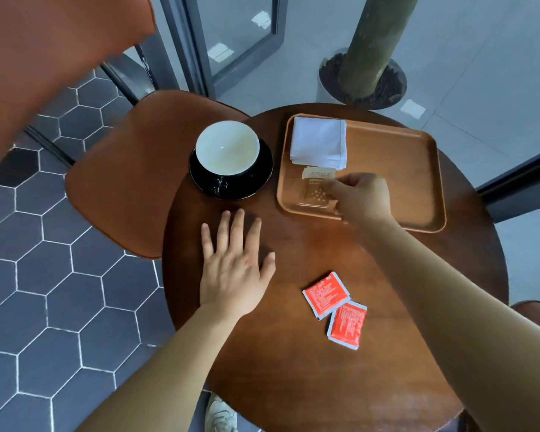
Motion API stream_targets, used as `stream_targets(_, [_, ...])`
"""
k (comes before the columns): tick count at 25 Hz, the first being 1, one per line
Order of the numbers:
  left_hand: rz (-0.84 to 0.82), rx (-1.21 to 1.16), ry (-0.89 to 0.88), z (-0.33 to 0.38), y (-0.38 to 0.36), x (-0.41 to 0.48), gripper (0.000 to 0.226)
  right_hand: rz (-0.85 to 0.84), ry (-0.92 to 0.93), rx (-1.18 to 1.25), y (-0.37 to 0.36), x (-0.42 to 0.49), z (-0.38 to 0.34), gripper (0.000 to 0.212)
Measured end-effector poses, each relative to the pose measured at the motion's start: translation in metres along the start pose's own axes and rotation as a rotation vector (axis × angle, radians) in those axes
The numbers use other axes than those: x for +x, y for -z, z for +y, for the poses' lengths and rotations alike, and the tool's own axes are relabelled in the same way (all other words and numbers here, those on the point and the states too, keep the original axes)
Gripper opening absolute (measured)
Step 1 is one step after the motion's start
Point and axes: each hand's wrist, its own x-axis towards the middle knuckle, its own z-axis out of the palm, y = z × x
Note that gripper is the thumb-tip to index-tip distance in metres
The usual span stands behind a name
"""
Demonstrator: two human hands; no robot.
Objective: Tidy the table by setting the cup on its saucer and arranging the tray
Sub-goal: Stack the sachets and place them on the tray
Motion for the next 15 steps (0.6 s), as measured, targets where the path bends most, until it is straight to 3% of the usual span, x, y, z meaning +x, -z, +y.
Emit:
stream_targets(10, [0.010,0.027,0.016,0.000,-0.001,0.001,0.063,-0.083,-0.051,-0.086,-0.020,0.029,0.002,0.022])
stream_targets(15, [-0.002,0.040,0.023,0.000,-0.002,0.001,0.064,-0.083,-0.013,-0.314,-0.023,0.026,0.002,0.018])
